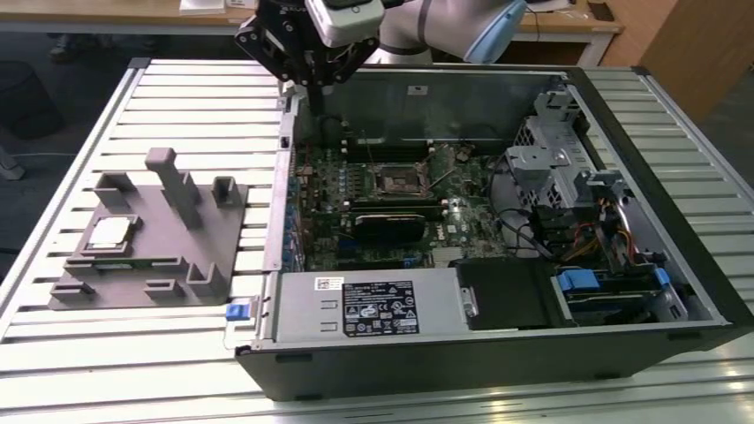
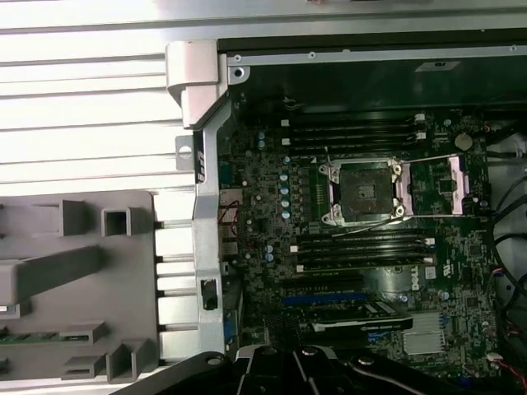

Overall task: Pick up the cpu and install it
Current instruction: 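Reach for the cpu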

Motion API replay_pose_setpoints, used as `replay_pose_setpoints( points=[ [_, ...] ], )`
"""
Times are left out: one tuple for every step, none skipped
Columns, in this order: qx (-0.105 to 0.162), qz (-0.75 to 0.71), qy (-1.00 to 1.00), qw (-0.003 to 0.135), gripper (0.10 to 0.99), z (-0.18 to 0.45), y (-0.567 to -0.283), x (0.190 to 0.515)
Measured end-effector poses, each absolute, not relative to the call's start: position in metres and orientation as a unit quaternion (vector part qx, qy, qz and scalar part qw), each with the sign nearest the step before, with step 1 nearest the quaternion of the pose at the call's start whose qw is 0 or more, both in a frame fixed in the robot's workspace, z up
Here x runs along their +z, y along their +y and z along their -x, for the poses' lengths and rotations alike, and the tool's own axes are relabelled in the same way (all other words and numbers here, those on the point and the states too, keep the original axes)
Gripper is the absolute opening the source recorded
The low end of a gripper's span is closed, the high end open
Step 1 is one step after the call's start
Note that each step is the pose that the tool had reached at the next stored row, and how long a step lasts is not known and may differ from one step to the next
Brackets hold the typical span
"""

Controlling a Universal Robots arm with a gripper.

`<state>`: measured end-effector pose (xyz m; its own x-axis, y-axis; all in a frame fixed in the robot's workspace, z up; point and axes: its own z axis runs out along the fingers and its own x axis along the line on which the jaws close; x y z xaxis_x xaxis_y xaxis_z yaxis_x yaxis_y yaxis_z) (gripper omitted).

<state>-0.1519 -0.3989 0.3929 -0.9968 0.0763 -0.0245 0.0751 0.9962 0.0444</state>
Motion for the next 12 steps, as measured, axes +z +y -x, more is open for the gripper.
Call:
replay_pose_setpoints(
  points=[
    [0.022, -0.038, 0.999, 0.013, 0.106, 0.1525, -0.3989, 0.3928],
    [0.022, -0.038, 0.999, 0.013, 0.106, 0.1532, -0.3989, 0.3928],
    [0.022, -0.038, 0.999, 0.013, 0.106, 0.1538, -0.3989, 0.3928],
    [0.022, -0.038, 0.999, 0.013, 0.106, 0.1545, -0.3989, 0.3928],
    [0.022, -0.038, 0.999, 0.013, 0.106, 0.1550, -0.3989, 0.3927],
    [0.022, -0.038, 0.999, 0.013, 0.106, 0.1557, -0.3989, 0.3927],
    [0.022, -0.038, 0.999, 0.013, 0.106, 0.1563, -0.3989, 0.3926],
    [0.022, -0.038, 0.999, 0.013, 0.106, 0.1569, -0.3989, 0.3926],
    [0.022, -0.038, 0.999, 0.013, 0.106, 0.1575, -0.3989, 0.3926],
    [0.022, -0.038, 0.999, 0.013, 0.106, 0.1581, -0.3989, 0.3926],
    [0.022, -0.038, 0.999, 0.013, 0.106, 0.1587, -0.3989, 0.3925],
    [0.022, -0.038, 0.999, 0.013, 0.106, 0.1592, -0.3989, 0.3925]
  ],
)
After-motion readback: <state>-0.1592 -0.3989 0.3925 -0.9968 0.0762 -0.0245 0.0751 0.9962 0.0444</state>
